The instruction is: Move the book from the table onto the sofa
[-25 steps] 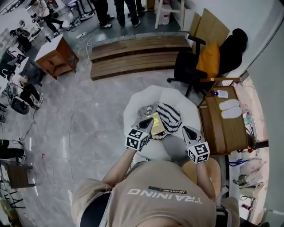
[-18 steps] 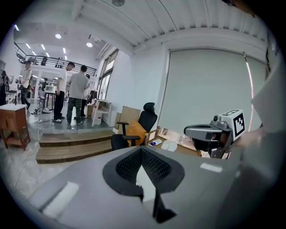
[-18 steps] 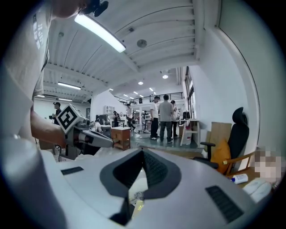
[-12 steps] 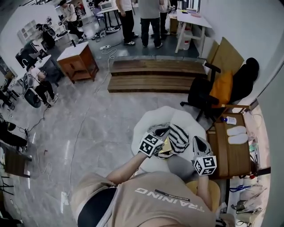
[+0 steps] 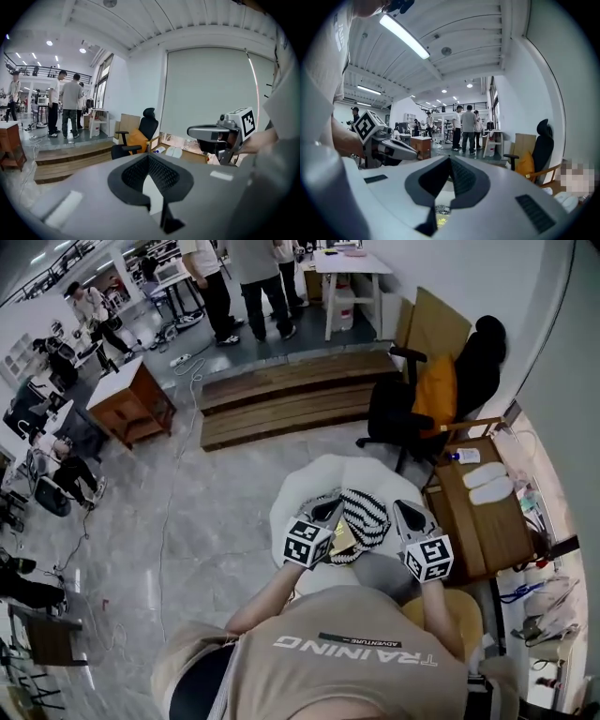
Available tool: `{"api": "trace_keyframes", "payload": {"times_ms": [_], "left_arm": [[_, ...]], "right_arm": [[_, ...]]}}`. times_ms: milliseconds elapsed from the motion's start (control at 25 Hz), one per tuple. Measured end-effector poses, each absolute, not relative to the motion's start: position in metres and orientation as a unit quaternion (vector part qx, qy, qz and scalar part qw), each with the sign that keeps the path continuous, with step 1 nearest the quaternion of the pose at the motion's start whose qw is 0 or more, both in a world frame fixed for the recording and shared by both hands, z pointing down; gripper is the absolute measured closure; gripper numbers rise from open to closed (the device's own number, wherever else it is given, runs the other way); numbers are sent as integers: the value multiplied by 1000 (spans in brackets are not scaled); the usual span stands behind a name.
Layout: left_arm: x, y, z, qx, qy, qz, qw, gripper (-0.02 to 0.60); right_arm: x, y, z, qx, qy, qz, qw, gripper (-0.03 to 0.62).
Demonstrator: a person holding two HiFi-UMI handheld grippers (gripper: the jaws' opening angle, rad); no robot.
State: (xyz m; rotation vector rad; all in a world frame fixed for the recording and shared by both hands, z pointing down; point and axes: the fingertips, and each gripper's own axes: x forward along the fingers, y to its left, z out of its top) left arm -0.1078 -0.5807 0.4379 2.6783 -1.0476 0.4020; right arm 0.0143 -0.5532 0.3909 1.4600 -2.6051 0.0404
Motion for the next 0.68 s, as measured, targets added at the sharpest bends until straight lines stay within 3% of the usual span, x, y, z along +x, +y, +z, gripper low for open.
{"api": "trace_keyframes", "payload": {"times_ms": [680], "left_arm": [[-94, -562, 465, 914, -342, 165, 145, 574]], "right_arm": [[21, -553, 405, 488, -868, 29, 83, 591]]}}
